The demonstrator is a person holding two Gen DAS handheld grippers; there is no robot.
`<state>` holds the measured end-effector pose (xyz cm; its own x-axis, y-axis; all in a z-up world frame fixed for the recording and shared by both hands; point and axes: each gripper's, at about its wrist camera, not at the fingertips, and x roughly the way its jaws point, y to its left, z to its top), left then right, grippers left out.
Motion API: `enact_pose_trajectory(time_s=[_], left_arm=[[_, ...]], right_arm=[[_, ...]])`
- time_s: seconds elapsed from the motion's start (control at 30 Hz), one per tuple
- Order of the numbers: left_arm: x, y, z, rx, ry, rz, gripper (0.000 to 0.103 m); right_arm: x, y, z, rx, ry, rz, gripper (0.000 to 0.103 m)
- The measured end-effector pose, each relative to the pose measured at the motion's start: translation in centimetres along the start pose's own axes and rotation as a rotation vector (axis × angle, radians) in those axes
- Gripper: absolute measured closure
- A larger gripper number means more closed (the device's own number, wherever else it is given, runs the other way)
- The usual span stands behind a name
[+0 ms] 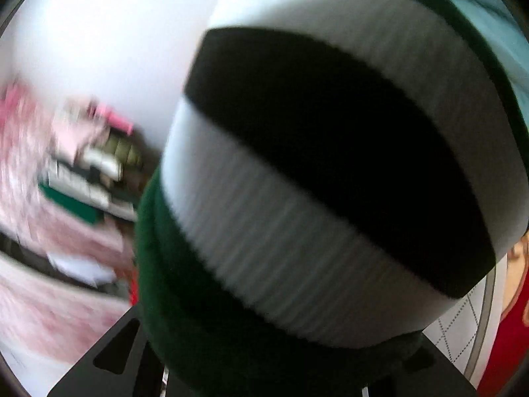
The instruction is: Fold large clothes
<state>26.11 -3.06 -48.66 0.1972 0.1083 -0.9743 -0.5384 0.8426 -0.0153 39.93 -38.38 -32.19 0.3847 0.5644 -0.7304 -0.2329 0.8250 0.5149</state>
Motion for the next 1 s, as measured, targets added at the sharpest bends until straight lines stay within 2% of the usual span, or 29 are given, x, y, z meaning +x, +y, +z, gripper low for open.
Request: enact_pose_trajectory(time_s=[0.17,0.27,0.33,0.4,0.47,0.53,0.6,0.67,0.73,0.8,0.87,0.9,0.93,1.0], left_arm=[[-6.3,14.7,-5.3,-0.226,-0.003,0.148,0.0],[-8.7,22.2,-10.0,-0.339,0.004,0.249,0.0],[-9.8,26.5,-12.6,-0.406,0.009,0.314,0.0],[-10.2,28.8,-14.8,-0.457,0.021,0.354,0.0],[-10.1,29.9,-16.1,-0.497,0.023,0.368,0.0],[-10.5,30.7,-16.2,-0.515,0.018,0.348,0.0],[-10.9,30.3,-14.8,-0.511,-0.004,0.315,0.0],[-11.5,29.7,-13.1,-0.483,-0.035,0.253,0.0],[-11.7,28.2,-10.8,-0.443,-0.067,0.173,0.0],[-11.2,26.2,-9.0,-0.401,-0.079,0.104,0.0],[-9.9,24.1,-7.9,-0.385,-0.049,0.021,0.0],[-9.0,23.1,-7.6,-0.368,-0.025,0.013,0.0],[-7.2,21.8,-7.5,-0.314,0.002,0.062,0.0],[-3.6,20.5,-8.5,-0.228,0.085,0.186,0.0]], right_arm=[[5.7,14.1,-5.1,-0.348,0.114,-0.021,0.084],[11.7,21.1,-11.9,-0.566,0.232,-0.036,0.084],[15.5,23.6,-16.8,-0.672,0.304,-0.057,0.084],[19.4,24.9,-21.9,-0.776,0.391,-0.094,0.084],[22.3,24.7,-25.3,-0.814,0.472,-0.128,0.082],[23.9,24.7,-27.6,-0.844,0.561,-0.139,0.066],[22.9,25.3,-27.8,-0.857,0.587,-0.081,0.033],[21.0,25.4,-26.9,-0.824,0.645,0.011,0.023],[19.2,24.7,-25.5,-0.773,0.71,0.082,0.023],[17.1,22.5,-22.7,-0.648,0.73,0.123,0.023],[15.3,20.0,-20.2,-0.538,0.692,0.078,0.023],[13.9,17.0,-18.9,-0.481,0.675,0.056,0.023],[13.5,14.9,-16.9,-0.415,0.648,0.012,0.023],[14.8,13.2,-13.9,-0.336,0.609,-0.056,0.024]])
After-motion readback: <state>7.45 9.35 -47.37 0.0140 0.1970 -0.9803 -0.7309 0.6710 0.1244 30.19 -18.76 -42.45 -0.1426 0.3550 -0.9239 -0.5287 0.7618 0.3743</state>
